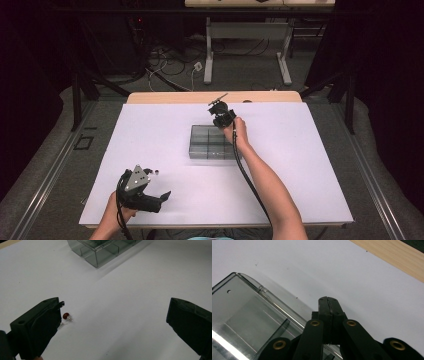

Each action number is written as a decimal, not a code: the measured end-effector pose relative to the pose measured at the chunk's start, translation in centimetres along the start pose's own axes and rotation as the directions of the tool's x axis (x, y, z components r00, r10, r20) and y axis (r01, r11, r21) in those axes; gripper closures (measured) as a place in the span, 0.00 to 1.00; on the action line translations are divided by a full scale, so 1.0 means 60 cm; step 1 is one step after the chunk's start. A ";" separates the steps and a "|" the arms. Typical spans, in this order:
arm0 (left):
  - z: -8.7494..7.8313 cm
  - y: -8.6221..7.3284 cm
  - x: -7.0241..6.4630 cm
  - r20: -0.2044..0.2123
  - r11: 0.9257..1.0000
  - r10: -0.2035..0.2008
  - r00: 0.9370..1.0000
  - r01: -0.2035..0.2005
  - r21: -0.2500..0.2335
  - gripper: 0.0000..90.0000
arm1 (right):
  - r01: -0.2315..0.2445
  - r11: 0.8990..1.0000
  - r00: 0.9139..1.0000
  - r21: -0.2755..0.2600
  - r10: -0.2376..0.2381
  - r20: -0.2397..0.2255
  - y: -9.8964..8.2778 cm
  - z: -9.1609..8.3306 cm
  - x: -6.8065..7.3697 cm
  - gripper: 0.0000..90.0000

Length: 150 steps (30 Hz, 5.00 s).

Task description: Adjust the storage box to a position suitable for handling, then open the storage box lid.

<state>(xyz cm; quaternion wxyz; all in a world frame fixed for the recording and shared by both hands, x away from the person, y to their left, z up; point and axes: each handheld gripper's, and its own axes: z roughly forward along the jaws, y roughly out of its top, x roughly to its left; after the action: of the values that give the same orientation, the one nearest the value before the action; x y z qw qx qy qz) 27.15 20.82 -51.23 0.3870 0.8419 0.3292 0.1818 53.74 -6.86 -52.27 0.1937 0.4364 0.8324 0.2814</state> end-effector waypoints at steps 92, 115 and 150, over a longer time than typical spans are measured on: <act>0.002 -0.001 -0.001 -0.010 1.000 0.004 1.000 -0.003 0.014 0.00 | 0.014 0.997 0.939 -0.071 -0.037 -0.342 -0.208 -0.245 -0.014 0.03; 0.003 -0.001 -0.001 -0.016 1.000 0.003 1.000 -0.003 -0.002 0.00 | 0.047 0.996 0.915 -0.078 -0.074 -0.397 -0.238 -0.262 0.048 0.05; 0.003 0.001 -0.002 -0.002 1.000 0.013 1.000 -0.012 0.014 0.00 | 0.032 0.997 0.945 -0.071 -0.054 -0.323 -0.236 -0.184 0.102 0.82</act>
<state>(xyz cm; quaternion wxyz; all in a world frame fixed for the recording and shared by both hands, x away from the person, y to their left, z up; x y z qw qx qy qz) 27.20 20.60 -51.31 0.3797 0.8464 0.3255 0.1828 35.38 -11.57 -53.29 0.0739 0.3594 0.8527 0.3719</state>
